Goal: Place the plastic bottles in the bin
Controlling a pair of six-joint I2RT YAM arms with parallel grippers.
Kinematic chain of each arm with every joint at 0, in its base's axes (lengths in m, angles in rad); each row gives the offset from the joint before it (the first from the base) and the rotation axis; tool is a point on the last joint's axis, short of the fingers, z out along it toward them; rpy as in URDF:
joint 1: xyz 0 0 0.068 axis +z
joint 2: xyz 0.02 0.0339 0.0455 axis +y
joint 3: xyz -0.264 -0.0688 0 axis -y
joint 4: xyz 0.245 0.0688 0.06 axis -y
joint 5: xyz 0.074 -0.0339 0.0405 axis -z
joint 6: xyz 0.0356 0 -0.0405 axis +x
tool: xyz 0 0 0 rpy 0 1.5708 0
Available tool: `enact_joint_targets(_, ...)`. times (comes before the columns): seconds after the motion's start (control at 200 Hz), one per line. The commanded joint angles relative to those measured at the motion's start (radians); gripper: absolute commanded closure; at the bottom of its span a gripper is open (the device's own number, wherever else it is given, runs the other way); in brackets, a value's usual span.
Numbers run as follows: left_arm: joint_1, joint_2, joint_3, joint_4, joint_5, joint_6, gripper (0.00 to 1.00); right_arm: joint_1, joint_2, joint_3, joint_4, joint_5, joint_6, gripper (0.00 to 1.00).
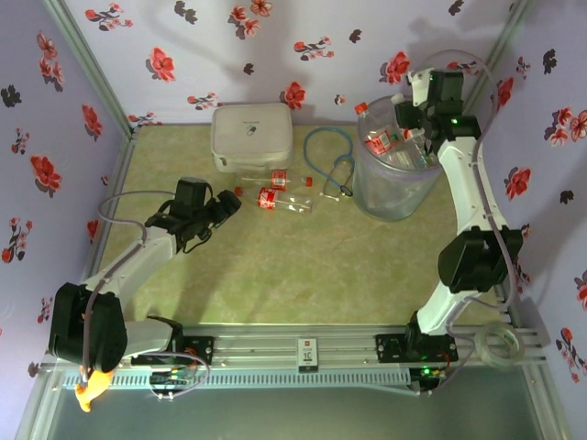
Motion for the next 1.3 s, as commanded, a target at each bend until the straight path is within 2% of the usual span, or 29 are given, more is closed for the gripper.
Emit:
enact_joint_targets(0.0, 0.006, -0.008, -0.018, 0.011, 0.011, -0.007, 0.09, -0.01, 0.054, 0.038, 0.002, -0.061, 0.044, 0.4)
enact_joint_targets(0.34, 0.007, 0.008, -0.017, 0.016, 0.012, 0.001, 0.08, -0.031, 0.036, -0.12, 0.039, -0.039, 0.058, 0.4)
enact_joint_targets(0.47, 0.006, 0.018, -0.011, 0.018, 0.013, -0.002, 0.08, -0.032, 0.002, -0.112, 0.034, -0.056, 0.058, 0.39)
enact_joint_targets(0.765, 0.004, 0.047, -0.012, 0.038, 0.012, -0.055, 0.08, 0.0, -0.148, -0.055, 0.048, -0.068, 0.039, 0.23)
enact_joint_targets(1.025, 0.003, 0.057, -0.013, 0.049, 0.012, -0.082, 0.08, 0.136, -0.303, -0.143, 0.053, -0.047, -0.02, 0.19)
enact_joint_targets(1.165, 0.006, 0.053, -0.014, 0.048, 0.006, -0.087, 0.08, 0.234, -0.344, -0.177, 0.009, -0.154, -0.034, 0.19)
enact_joint_targets(1.295, 0.011, 0.04, -0.021, 0.048, -0.004, -0.095, 0.08, 0.364, -0.316, -0.2, -0.065, -0.175, -0.078, 0.19)
